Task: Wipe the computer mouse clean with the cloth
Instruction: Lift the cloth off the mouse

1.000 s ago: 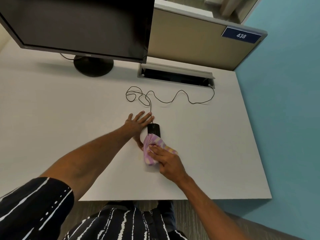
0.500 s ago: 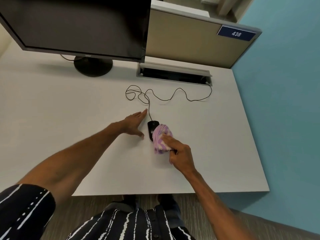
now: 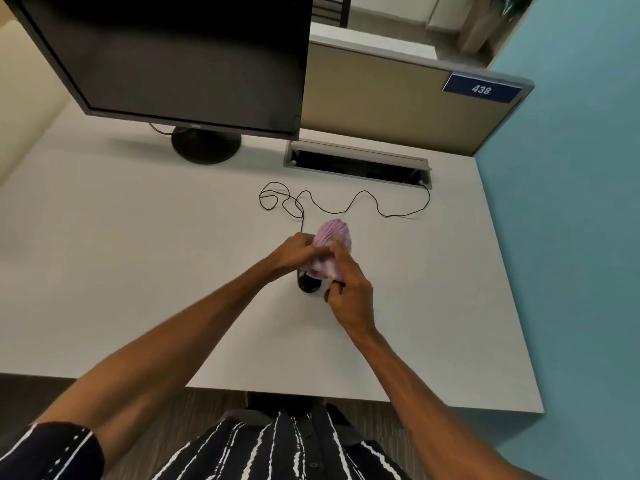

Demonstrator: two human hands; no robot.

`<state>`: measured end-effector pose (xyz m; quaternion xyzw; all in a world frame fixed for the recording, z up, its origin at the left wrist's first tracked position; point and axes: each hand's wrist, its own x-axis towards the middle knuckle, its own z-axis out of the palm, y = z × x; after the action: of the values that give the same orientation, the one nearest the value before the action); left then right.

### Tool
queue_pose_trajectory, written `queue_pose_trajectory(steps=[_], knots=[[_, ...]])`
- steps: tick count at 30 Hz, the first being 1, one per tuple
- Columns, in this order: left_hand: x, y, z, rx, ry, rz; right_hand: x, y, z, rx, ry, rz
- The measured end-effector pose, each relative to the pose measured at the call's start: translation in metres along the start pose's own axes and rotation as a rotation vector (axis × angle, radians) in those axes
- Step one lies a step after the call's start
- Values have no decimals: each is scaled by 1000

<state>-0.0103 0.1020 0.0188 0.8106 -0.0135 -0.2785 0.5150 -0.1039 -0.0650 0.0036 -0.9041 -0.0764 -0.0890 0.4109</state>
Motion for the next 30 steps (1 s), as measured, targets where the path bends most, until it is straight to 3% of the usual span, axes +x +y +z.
queue_pose_trajectory(steps=[2,4,7,11,18,21,25,30], knots=[[0,10,-4,37,31,62,5,3,-11,78,-64,-97],[-1,21,-10,125,53,108,15,9,-27,127,-6,-123],[-1,41,-18,165,35,176,45,15,-48,90,106,-13],[8,62,-12,241,-8,266,79,23,-69,167,-24,109],[31,66,8,548,146,392,74,57,-98,173,64,173],[44,66,22,505,92,412,69,74,-110,205,70,211],[62,66,35,319,-63,307,73,96,-131,284,6,290],[89,73,52,152,-146,118,97,127,-143,401,-123,617]])
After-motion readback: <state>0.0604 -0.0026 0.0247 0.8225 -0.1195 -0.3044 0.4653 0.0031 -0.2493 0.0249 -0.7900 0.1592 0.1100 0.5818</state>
